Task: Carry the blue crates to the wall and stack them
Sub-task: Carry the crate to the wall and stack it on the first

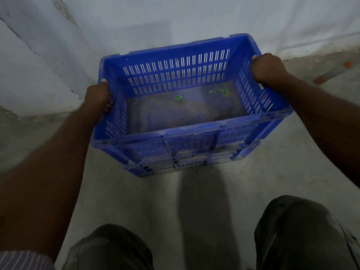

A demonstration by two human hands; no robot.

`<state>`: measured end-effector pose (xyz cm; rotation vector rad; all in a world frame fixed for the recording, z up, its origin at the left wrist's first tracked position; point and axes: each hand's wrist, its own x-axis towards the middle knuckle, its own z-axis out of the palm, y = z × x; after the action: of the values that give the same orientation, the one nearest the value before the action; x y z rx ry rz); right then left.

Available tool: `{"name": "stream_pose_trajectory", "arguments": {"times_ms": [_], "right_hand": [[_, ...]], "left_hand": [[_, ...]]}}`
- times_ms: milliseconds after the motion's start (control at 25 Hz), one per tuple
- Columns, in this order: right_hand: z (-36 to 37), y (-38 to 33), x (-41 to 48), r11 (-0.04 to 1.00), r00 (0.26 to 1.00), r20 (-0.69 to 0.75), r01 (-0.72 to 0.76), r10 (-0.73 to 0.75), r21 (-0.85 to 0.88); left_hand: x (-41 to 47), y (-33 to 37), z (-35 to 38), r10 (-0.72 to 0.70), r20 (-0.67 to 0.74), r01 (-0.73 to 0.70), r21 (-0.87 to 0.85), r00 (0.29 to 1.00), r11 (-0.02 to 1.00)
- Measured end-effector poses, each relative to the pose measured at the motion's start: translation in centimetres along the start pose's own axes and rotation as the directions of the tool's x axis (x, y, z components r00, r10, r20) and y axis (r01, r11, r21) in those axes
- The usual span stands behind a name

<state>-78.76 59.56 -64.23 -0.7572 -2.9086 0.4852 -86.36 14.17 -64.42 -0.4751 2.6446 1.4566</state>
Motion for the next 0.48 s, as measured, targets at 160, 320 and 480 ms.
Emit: {"name": "stream_pose_trajectory", "arguments": {"times_ms": [160,320,480], "right_hand": [[-1.6,-0.4,-3.6,0.986,0.999,0.039,-0.011,0.004,0.168],[-4.1,-3.2,-10.6,0.963,0.964,-0.018,-0.265,0.266,0.054],[-11.5,-4.9,-18.2,0.966,0.964,0.068,-0.259,0.258,0.011]], "left_hand": [[-1.1,0.3,-1.2,0.008,0.016,-0.010,0.096,1.000,0.995],[-5.5,1.6,-3.8,0.001,0.079,-0.014,0.164,0.997,0.986],[-12.7,4.8,-7.4,-0.004,0.014,0.001,0.219,1.000,0.976]]}}
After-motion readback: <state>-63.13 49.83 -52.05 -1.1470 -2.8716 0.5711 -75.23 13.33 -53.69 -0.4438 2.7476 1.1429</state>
